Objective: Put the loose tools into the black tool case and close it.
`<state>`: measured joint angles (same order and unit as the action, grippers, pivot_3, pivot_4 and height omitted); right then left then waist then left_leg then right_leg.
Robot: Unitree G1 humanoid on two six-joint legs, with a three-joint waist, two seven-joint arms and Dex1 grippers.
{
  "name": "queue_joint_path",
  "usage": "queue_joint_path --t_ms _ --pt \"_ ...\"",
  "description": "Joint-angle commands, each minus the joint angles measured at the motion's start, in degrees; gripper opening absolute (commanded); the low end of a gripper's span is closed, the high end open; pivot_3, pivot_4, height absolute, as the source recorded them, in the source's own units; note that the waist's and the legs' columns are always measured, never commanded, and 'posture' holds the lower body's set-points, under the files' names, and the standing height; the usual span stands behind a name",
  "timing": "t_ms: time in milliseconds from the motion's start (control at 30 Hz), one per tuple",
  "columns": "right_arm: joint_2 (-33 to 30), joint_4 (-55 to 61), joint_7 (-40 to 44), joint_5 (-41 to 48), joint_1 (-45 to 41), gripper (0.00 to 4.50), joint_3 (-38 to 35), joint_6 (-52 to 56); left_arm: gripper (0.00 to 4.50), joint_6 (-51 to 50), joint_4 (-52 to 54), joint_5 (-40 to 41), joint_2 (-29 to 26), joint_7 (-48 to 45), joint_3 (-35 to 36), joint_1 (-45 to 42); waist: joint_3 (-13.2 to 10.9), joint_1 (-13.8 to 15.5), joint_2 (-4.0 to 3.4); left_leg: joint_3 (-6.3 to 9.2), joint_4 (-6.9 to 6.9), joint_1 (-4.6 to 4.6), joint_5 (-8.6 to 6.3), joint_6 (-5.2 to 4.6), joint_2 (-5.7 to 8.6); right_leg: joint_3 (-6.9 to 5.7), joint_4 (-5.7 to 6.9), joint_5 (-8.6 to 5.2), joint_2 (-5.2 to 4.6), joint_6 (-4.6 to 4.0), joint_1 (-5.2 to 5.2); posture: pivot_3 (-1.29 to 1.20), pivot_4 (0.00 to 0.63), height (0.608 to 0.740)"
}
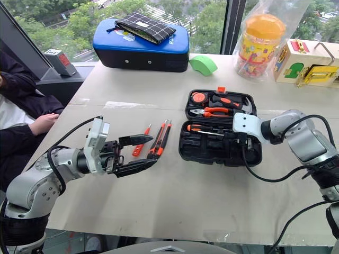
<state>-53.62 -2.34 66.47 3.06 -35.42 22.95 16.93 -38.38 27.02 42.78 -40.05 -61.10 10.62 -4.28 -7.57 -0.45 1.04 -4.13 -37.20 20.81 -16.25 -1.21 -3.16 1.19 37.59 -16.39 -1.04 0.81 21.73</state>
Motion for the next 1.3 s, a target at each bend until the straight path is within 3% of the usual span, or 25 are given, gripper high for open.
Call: queue_joint_path --t_ms 33,300,333,367,467,533,600,733,900,967,1033,1133,1300 --pt "0.12 -4.82 2.12 -3.57 -1.19 0.63 0.09 -3.26 4.50 1.08 2.74 1.27 -0.77 0.67 0.90 0.62 0.00 0.02 0.00 0.01 -0.01 -0.04 0.00 -0.01 0.00 -0.01 0.01 0.00 -0.01 0.00 -0.03 0.00 0.150 0.740" --pt "2.47 -14.19 5.11 -6.80 -3.63 0.63 1.05 -9.49 4.50 1.93 2.86 0.78 -0.92 1.28 0.33 1.26 0.07 0.11 0.10 0.00 -0.12 -0.08 -0.01 -0.02 0.04 -0.04 0.03 0.01 -0.09 -0.02 -0.11 0.00 0.150 0.740" --pt "2.68 -14.88 5.64 -6.98 -3.97 1.43 1.01 -10.04 4.50 2.03 2.84 0.77 -0.96 1.28 0.32 1.30 0.09 0.12 0.14 0.00 -0.13 -0.09 0.00 -0.02 0.04 -0.04 0.03 0.01 -0.10 -0.02 -0.12 0.00 0.150 0.740" --pt "2.83 -15.37 6.05 -7.11 -4.21 1.70 0.96 -10.44 4.50 2.10 2.83 0.77 -1.00 1.29 0.30 1.33 0.11 0.12 0.17 0.00 -0.14 -0.09 0.00 -0.02 0.04 -0.05 0.04 0.01 -0.10 -0.02 -0.13 0.00 0.150 0.740" --pt "3.25 -15.19 6.62 -5.87 -4.83 3.08 -0.61 -10.65 4.50 2.26 2.74 0.94 -1.18 1.19 0.29 1.58 0.12 0.34 0.18 0.02 -0.15 -0.09 0.00 -0.02 0.04 -0.07 0.05 0.01 -0.12 -0.03 -0.13 0.00 0.150 0.740" --pt "1.58 -9.66 9.41 -1.32 -3.38 3.91 -3.72 -7.16 4.50 2.36 2.63 1.01 -1.18 1.28 0.42 1.73 0.11 0.72 0.16 0.06 -0.12 -0.06 -0.01 -0.02 0.04 -0.11 0.05 0.01 -0.14 -0.04 -0.11 0.00 0.150 0.740" --pt "-0.11 -3.80 11.77 3.03 -1.44 3.91 -6.93 -3.30 4.50 2.37 2.52 1.17 -1.12 1.61 0.61 1.77 0.09 1.14 0.14 0.09 -0.05 -0.04 -0.01 -0.02 0.04 -0.15 0.03 0.01 -0.15 -0.04 -0.09 0.00 0.150 0.740" --pt "1.00 5.98 5.19 11.74 3.25 3.91 -16.92 11.42 4.50 2.70 2.84 1.07 -0.86 2.14 0.48 2.27 0.00 0.76 -0.04 0.11 0.10 0.05 -0.01 -0.01 -0.01 -0.20 -0.02 0.00 -0.17 -0.06 0.00 0.00 0.150 0.740" --pt "8.25 11.67 -6.86 19.00 10.03 1.91 -28.17 20.52 4.50 3.75 2.25 0.60 -0.36 2.90 0.33 2.33 0.05 0.12 0.05 0.12 0.12 -0.04 -0.01 0.00 -0.04 -0.21 0.04 0.00 -0.20 -0.08 -0.06 0.00 0.150 0.740" --pt "11.50 13.46 -10.81 19.24 13.51 0.93 -30.59 18.75 4.50 4.25 2.43 0.35 -0.45 2.78 -0.01 2.56 0.04 -0.11 0.04 0.09 0.11 -0.03 -0.01 0.00 0.00 -0.20 0.06 0.00 -0.25 -0.08 -0.06 0.00 0.150 0.740" --pt "16.62 13.85 -18.73 16.15 17.72 0.23 -30.51 15.97 4.50 5.84 2.52 -0.97 -1.33 1.03 -0.90 2.86 0.09 -0.20 0.12 0.08 0.12 -0.02 -0.01 0.00 0.01 -0.20 0.05 0.00 -0.27 -0.08 -0.06 0.00 0.150 0.740" --pt "20.41 10.71 -27.60 6.91 20.24 0.05 -24.29 11.67 4.50 7.08 1.47 -1.67 -1.95 -0.54 -1.56 2.43 0.09 -0.32 0.10 0.05 0.17 -0.01 -0.01 0.01 0.02 -0.20 0.05 0.00 -0.25 -0.08 -0.01 0.00 0.150 0.740" --pt "16.70 6.08 -25.76 -3.46 23.42 0.05 -12.30 5.52 4.50 7.54 1.06 -1.96 -1.83 -0.80 -2.90 1.42 0.32 -0.51 0.27 -0.03 0.15 -0.11 -0.01 0.00 0.02 -0.12 0.06 -0.01 -0.16 -0.07 -0.03 0.00 0.150 0.740"
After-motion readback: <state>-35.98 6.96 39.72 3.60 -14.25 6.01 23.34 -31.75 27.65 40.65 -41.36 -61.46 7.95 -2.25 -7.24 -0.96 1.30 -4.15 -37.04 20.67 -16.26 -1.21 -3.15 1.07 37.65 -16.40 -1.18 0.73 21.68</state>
